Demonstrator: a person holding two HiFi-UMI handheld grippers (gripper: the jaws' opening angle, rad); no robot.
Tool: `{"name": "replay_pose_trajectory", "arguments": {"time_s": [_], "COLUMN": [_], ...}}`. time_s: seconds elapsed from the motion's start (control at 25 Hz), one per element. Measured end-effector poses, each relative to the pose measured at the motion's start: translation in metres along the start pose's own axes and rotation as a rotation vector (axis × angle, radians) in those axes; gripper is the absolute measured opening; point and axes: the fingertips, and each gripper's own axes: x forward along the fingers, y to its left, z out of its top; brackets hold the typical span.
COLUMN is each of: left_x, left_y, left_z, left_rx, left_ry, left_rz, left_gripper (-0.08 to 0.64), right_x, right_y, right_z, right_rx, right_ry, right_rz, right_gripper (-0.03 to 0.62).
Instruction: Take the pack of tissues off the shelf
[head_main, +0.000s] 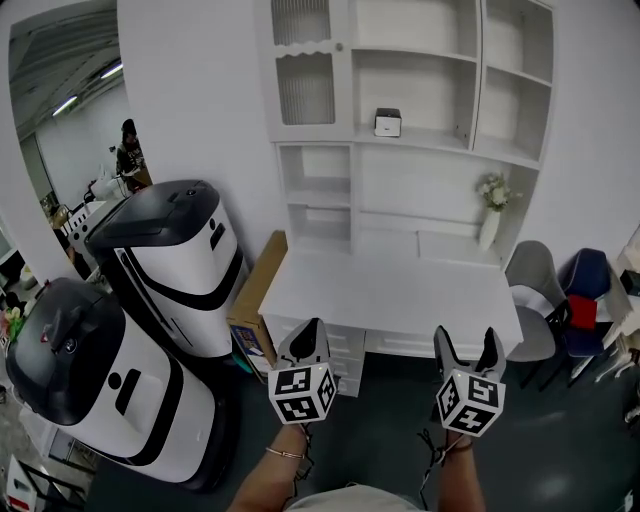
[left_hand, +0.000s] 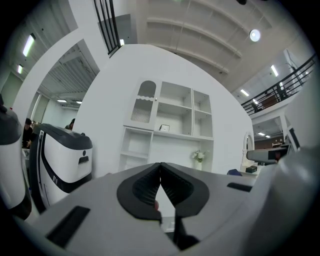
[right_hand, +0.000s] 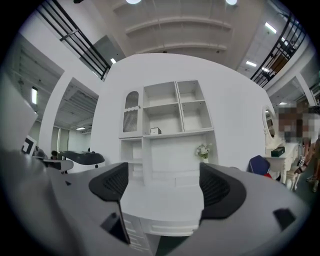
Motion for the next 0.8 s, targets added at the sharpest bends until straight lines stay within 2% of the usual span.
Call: {"name": "replay_pose_trajectory", "arguments": {"time_s": [0.24,0.52,0.8], "left_x": [0.042,0.083,0.139], "left_y": [0.0,0.0,0.011], "left_z": [-0.008,-0.01,-0.007], "left_rx": [-0.027,-0.019,-0.031], "left_ry": [0.013,0.022,0.01], "left_rz": [0.015,0.008,-0.002], "left_gripper": [0.017,0.017,0.017], "right_x": [0.038,0.073,0.126], "right_y": [-0.016,-0.027,-0.026], "right_z": [-0.004,-0.007,-0.011], "right_rx": [0.028,0.048,0.064], "right_ry": [0.019,0.033,0.036], "right_rz": [0.014,0.008,0.007], "right_gripper": [0.437,0.437,0.439]}}
